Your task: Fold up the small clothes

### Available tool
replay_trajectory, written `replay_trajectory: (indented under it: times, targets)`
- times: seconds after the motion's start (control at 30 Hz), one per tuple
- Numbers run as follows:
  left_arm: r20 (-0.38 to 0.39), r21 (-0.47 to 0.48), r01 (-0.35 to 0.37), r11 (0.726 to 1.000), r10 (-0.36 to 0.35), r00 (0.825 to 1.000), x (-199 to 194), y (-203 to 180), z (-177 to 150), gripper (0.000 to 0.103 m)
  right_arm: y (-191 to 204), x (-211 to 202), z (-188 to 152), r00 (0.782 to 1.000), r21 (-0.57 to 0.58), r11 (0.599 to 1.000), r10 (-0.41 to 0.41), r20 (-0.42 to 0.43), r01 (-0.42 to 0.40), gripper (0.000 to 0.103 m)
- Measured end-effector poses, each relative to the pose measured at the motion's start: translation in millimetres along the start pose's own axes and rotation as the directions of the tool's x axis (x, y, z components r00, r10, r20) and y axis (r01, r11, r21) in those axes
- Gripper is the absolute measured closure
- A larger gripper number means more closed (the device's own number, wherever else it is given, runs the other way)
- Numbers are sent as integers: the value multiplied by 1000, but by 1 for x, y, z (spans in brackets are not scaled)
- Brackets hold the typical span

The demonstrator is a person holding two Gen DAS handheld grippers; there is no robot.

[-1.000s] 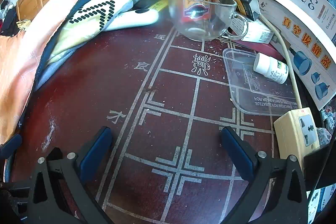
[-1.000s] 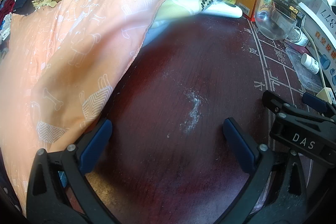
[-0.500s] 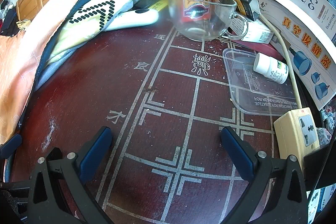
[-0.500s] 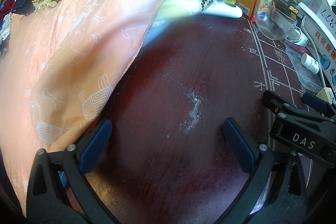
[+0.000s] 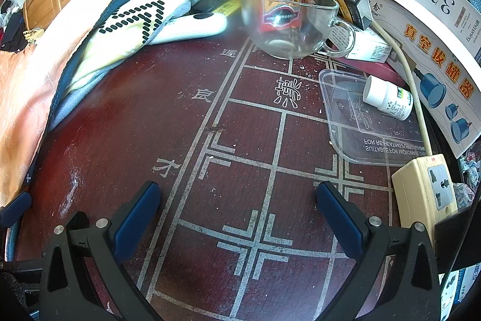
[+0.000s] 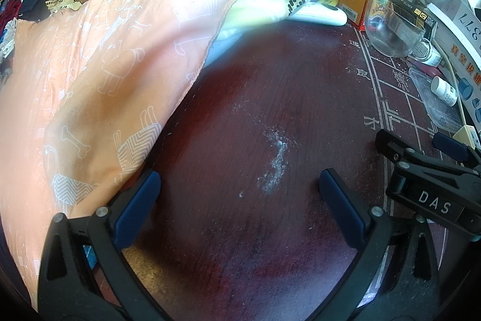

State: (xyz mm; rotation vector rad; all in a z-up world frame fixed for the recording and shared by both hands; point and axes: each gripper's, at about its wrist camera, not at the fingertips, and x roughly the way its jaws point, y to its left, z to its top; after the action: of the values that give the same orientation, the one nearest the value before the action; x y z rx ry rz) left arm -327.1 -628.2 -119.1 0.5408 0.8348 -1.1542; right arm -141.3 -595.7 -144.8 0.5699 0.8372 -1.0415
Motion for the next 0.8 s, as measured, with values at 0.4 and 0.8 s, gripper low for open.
replay_trajectory:
  times: [0.4,0.8]
  targets:
    - [0,1,0,1000,0,1000,0,0,0,0,1,-1,0,1000,1,1000,-3,0,3,0]
    - [0,1,0,1000,0,1000,0,0,0,0,1,-3,0,1000,1,1000,-4,0,4,0]
